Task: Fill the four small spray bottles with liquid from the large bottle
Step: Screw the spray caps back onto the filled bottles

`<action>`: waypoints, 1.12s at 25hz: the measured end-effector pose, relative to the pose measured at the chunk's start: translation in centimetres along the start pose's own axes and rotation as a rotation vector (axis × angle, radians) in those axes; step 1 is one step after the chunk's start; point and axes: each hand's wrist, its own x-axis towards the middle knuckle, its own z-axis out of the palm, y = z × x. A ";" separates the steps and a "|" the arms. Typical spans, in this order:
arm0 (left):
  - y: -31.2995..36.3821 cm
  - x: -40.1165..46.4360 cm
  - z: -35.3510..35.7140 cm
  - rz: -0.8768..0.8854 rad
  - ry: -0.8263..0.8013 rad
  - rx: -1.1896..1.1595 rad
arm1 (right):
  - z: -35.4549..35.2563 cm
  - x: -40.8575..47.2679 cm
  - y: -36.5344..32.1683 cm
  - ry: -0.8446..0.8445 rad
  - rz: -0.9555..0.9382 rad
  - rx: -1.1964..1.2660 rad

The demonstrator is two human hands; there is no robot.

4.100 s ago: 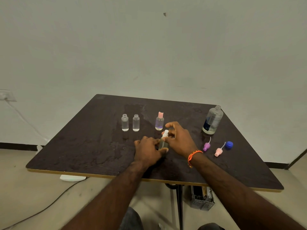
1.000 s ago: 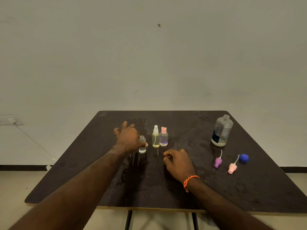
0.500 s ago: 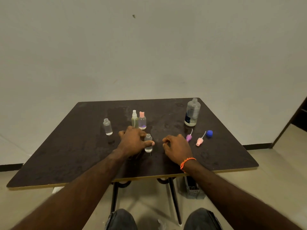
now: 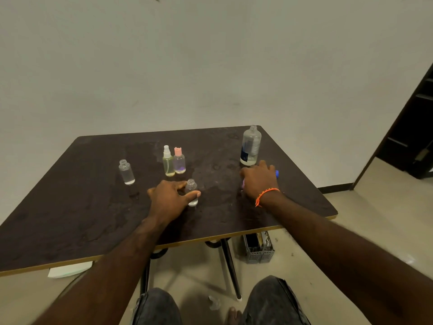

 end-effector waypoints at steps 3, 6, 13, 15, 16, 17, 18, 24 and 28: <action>-0.2 0.0 0.2 0.011 0.009 -0.017 | 0.8 0.9 -0.4 -0.079 -0.018 -0.038; -0.3 0.1 0.4 0.033 0.023 -0.012 | 1.6 1.3 -1.0 -0.078 -0.070 -0.045; -0.9 0.0 0.9 0.019 0.029 -0.037 | -3.7 0.8 -5.3 0.203 -0.213 0.614; -0.8 0.0 0.9 0.004 0.020 -0.028 | -6.9 0.3 -7.2 0.295 -0.162 0.831; -0.7 0.0 0.8 -0.006 0.011 -0.022 | -8.1 0.2 -7.9 0.315 -0.140 0.905; -0.7 -0.1 0.9 -0.018 0.002 -0.025 | -9.0 0.1 -8.6 0.316 -0.128 0.958; -0.7 -0.1 0.9 -0.026 -0.004 -0.035 | -9.4 0.1 -9.0 0.305 -0.129 0.984; -1.1 -0.3 1.2 -0.030 0.009 -0.056 | -7.6 -0.8 -10.2 0.238 -0.193 0.885; -1.3 -0.2 1.5 -0.020 0.001 -0.059 | -6.8 -1.5 -10.4 0.263 -0.214 0.872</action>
